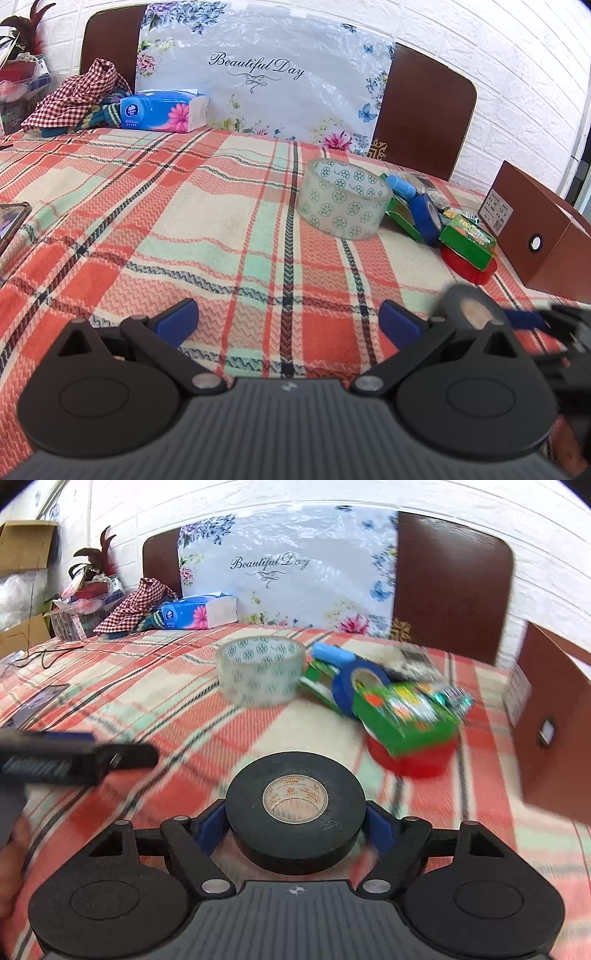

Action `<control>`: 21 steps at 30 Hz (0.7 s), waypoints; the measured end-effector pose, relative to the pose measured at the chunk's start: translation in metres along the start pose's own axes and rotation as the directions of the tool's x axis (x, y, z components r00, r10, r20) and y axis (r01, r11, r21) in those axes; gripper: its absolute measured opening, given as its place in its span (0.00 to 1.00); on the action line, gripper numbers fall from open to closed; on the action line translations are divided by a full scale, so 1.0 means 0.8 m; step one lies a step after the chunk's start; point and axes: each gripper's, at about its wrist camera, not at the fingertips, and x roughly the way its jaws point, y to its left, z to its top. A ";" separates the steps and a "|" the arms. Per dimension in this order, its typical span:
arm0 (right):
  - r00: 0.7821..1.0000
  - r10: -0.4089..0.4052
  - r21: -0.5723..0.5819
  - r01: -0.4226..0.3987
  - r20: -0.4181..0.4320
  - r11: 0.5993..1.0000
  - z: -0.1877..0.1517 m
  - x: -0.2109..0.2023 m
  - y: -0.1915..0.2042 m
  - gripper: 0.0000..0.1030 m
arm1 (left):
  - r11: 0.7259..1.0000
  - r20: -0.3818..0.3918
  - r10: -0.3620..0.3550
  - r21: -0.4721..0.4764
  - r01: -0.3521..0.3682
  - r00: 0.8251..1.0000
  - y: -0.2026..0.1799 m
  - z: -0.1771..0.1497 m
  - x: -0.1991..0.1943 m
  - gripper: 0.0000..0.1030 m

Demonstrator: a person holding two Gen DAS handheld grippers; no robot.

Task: Organize objects

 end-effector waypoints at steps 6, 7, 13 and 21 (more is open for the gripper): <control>1.000 -0.003 0.014 0.003 0.015 1.000 -0.017 -0.020 0.002 0.76 | 0.999 -0.010 0.022 0.031 -0.022 1.000 -0.005 -0.001 0.001 1.00; 1.000 -0.003 0.014 0.003 0.016 1.000 -0.017 -0.019 0.002 0.78 | 0.999 -0.011 0.025 0.036 -0.024 1.000 -0.006 -0.002 0.001 1.00; 1.000 0.007 0.019 -0.007 0.023 1.000 -0.020 -0.019 -0.001 0.82 | 0.998 -0.014 0.036 0.051 -0.036 0.999 -0.009 -0.002 0.000 1.00; 1.000 0.017 0.021 -0.018 0.025 1.000 -0.022 -0.018 -0.001 0.86 | 0.996 -0.019 0.052 0.067 -0.050 0.998 -0.013 -0.003 0.001 1.00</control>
